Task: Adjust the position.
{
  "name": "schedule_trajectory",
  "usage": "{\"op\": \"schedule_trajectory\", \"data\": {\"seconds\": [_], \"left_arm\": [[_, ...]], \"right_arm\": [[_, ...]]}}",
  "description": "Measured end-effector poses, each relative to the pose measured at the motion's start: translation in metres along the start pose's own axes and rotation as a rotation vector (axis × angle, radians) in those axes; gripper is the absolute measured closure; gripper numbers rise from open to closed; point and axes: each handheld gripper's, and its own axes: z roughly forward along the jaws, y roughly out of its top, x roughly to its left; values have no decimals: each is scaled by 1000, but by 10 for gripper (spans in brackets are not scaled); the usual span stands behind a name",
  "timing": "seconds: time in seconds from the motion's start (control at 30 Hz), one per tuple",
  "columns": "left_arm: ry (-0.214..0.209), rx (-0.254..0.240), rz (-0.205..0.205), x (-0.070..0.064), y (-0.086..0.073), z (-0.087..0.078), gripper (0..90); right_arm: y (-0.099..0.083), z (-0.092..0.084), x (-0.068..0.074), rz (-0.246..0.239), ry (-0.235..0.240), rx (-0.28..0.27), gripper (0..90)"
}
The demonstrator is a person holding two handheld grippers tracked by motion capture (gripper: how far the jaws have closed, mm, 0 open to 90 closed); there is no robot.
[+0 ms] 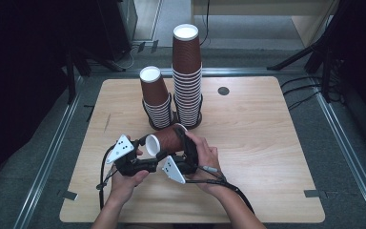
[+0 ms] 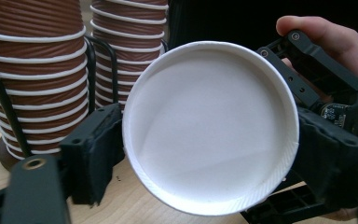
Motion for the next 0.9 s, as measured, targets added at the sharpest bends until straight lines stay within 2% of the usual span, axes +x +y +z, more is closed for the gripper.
{"op": "schedule_trajectory", "data": {"seconds": [0.27, 0.43, 0.6, 0.9], "left_arm": [[-23, -11, -10, 3, 0, -2, 222], [-48, -33, -46, 7, 1, -4, 228], [-57, -41, -42, 8, 1, -6, 230], [-46, -52, -44, 11, 0, -7, 232]], "right_arm": [[0, -1, -1, -17, -2, -15, 118], [-1, -4, -3, 55, 24, -46, 59], [-4, -9, -3, 54, 30, -44, 7], [-18, -18, -10, 70, 8, -17, 0]]}}
